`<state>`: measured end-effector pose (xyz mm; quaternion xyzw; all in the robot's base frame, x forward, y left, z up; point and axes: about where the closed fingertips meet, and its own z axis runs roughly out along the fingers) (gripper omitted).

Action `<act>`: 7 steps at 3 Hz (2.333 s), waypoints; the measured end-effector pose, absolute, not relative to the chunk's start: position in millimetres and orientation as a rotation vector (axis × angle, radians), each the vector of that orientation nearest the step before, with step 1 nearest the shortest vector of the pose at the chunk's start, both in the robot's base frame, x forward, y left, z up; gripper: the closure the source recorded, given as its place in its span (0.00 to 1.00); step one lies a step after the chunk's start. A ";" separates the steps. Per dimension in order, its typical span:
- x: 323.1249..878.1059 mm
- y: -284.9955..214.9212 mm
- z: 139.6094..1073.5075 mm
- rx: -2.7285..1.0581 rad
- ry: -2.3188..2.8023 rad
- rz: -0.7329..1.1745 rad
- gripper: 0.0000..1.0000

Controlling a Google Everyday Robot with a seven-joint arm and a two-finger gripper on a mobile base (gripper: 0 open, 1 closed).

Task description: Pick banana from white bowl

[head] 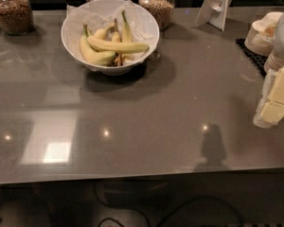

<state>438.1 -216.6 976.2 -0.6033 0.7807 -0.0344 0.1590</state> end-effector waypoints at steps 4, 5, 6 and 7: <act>557.9 -91.8 1021.3 -1.574 1.761 0.088 0.00; 610.3 -33.2 1035.4 -1.555 1.626 0.172 0.00; 610.3 -33.1 1035.4 -1.555 1.626 0.172 0.00; 634.2 -26.0 1020.2 -1.560 1.608 0.189 0.00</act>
Offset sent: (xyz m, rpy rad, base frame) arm 0.0701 0.0758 0.0267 0.3061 -0.2389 0.1254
